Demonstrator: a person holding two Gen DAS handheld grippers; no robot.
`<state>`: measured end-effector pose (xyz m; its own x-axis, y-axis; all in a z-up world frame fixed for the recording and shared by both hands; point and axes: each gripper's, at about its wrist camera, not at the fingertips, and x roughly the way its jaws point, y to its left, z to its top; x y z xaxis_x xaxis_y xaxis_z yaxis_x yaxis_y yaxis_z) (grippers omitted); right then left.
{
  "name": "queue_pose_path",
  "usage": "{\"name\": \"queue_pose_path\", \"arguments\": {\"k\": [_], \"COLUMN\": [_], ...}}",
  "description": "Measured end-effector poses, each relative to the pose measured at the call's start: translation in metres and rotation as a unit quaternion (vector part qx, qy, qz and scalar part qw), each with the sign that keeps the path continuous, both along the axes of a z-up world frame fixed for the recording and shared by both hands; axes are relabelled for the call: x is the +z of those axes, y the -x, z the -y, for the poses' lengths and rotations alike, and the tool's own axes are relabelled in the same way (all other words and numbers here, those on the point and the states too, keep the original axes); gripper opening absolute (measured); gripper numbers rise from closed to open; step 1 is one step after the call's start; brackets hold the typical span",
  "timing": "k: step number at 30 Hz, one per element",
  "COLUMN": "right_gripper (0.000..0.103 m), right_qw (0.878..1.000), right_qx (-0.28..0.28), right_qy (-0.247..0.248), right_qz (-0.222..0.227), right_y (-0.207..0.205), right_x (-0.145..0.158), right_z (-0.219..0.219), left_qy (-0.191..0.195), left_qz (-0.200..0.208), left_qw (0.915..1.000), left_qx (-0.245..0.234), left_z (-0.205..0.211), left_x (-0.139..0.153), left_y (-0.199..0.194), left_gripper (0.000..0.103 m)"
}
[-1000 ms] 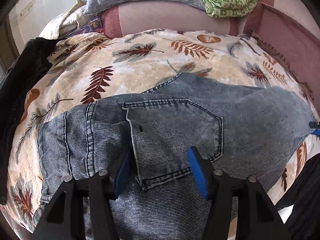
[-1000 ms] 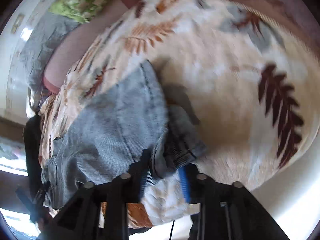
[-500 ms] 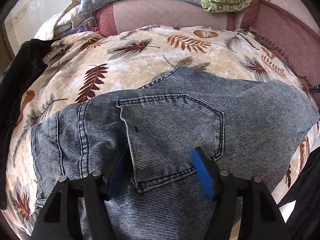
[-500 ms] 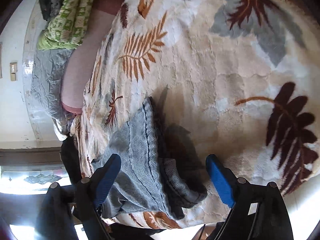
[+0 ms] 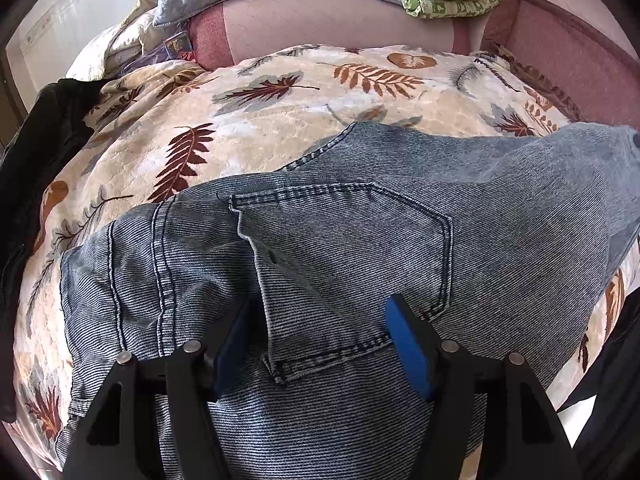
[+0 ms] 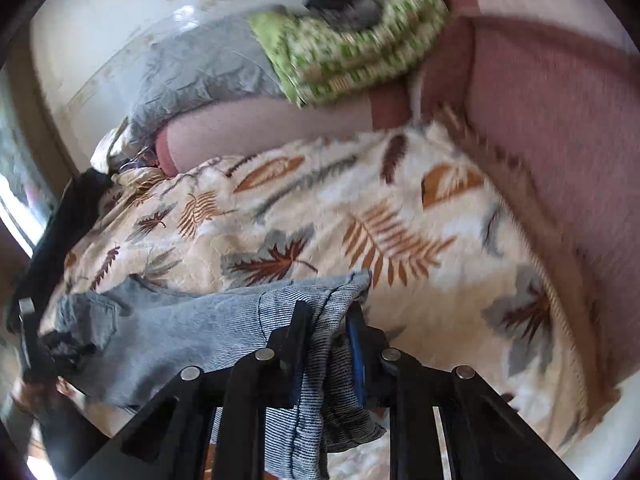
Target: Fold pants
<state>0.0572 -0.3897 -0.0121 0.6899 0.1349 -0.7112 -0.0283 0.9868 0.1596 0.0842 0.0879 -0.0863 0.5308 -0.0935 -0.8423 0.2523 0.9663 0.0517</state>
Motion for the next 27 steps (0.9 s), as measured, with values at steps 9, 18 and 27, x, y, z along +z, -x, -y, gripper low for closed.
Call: {"name": "queue_pose_path", "arguments": {"k": [9, 18, 27], "right_gripper": [0.081, 0.081, 0.079], "right_qw": [0.931, 0.867, 0.817], "right_qx": [-0.1, -0.139, -0.215], "right_qy": [-0.334, -0.456, -0.509], "right_qz": [-0.111, -0.146, -0.165], "right_y": [0.023, 0.055, 0.065], "right_x": [-0.094, -0.116, -0.158], "right_z": [0.094, 0.094, 0.05], "left_qy": [-0.001, 0.012, 0.067], "left_qz": [0.001, 0.032, 0.025], "left_qw": [1.0, 0.9993, 0.996], "left_qx": [-0.004, 0.017, 0.053], "left_z": [0.001, -0.001, -0.017], "left_x": [-0.001, 0.017, 0.015], "left_y": [0.001, 0.01, -0.001], "left_gripper": [0.072, 0.074, 0.074]}}
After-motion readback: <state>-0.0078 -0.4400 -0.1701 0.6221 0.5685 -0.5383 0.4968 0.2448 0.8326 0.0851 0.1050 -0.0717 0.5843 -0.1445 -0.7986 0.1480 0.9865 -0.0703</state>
